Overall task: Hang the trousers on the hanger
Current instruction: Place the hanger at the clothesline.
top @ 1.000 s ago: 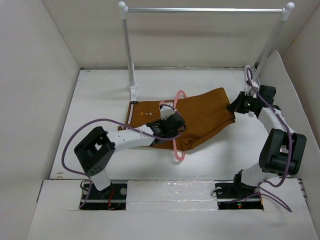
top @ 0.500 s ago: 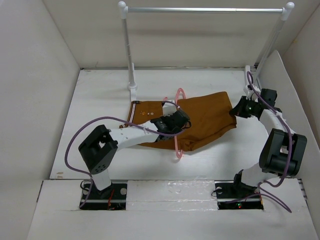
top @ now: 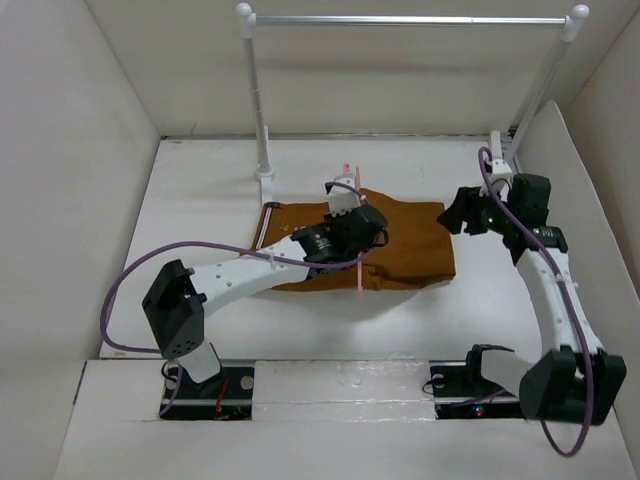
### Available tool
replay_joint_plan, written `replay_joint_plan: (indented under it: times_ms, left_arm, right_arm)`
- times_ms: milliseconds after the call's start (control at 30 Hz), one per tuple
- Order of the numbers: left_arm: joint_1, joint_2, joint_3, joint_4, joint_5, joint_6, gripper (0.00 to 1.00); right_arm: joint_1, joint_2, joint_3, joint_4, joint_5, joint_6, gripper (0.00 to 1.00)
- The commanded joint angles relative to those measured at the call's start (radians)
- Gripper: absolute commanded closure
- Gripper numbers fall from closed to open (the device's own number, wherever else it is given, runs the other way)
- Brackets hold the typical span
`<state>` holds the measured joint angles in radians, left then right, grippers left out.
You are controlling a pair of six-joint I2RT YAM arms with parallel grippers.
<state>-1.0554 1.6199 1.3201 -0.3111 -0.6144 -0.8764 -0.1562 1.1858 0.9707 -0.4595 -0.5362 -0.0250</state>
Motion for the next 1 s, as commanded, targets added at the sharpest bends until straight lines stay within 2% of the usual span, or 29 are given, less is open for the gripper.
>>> replay_joint_plan:
  times_ms: [0,67,100,133,200,300,433,500,633,700,800,833,933,967]
  left_arm:
    - [-0.026,-0.087,0.152,0.076,-0.073,0.068,1.0]
    - [-0.026,-0.087,0.22,0.067,-0.065,0.134,1.0]
    - [-0.026,-0.08,0.329,0.058,-0.055,0.193,1.0]
    - [-0.026,-0.08,0.33,0.058,-0.054,0.194,1.0]
    - [-0.026,-0.066,0.444,0.018,-0.044,0.206,1.0]
    - [-0.037,-0.046,0.53,0.004,-0.027,0.224,1.0]
    - [-0.049,-0.015,0.58,-0.002,-0.038,0.24,1.0]
    - [-0.06,-0.009,0.591,0.001,-0.048,0.244,1.0]
    - [-0.06,-0.015,0.59,0.012,-0.045,0.243,1.0]
    - [-0.083,-0.02,0.582,0.029,-0.059,0.257,1.0]
    - [-0.117,-0.02,0.568,0.055,-0.128,0.295,1.0]
    - [-0.117,-0.015,0.567,0.052,-0.124,0.291,1.0]
    - [-0.117,-0.02,0.562,0.058,-0.105,0.283,1.0]
    - [-0.117,-0.022,0.57,0.067,-0.101,0.287,1.0]
  right_arm:
    - [0.104,-0.179,0.051,-0.031,-0.086,0.02,0.33]
    - [0.156,-0.256,0.043,-0.004,-0.116,0.119,0.31]
    - [0.234,-0.358,0.039,0.077,-0.134,0.196,0.26]
    - [0.234,-0.359,0.039,0.078,-0.134,0.232,0.26]
    - [0.303,-0.393,0.06,0.12,-0.14,0.29,0.22]
    - [0.397,-0.365,0.124,0.214,-0.183,0.388,0.17]
    - [0.513,-0.27,0.204,0.226,-0.122,0.422,0.15]
    - [0.547,-0.241,0.203,0.307,-0.136,0.466,0.15]
    - [0.595,-0.229,0.163,0.344,-0.079,0.529,0.14]
    - [0.606,-0.216,0.134,0.36,-0.094,0.549,0.15]
    - [0.648,-0.23,0.031,0.533,-0.105,0.655,0.17]
    - [0.661,-0.232,0.017,0.556,-0.096,0.672,0.25]
    - [0.692,-0.244,0.023,0.466,-0.006,0.634,0.36]
    - [0.702,-0.247,0.022,0.42,0.025,0.631,0.36]
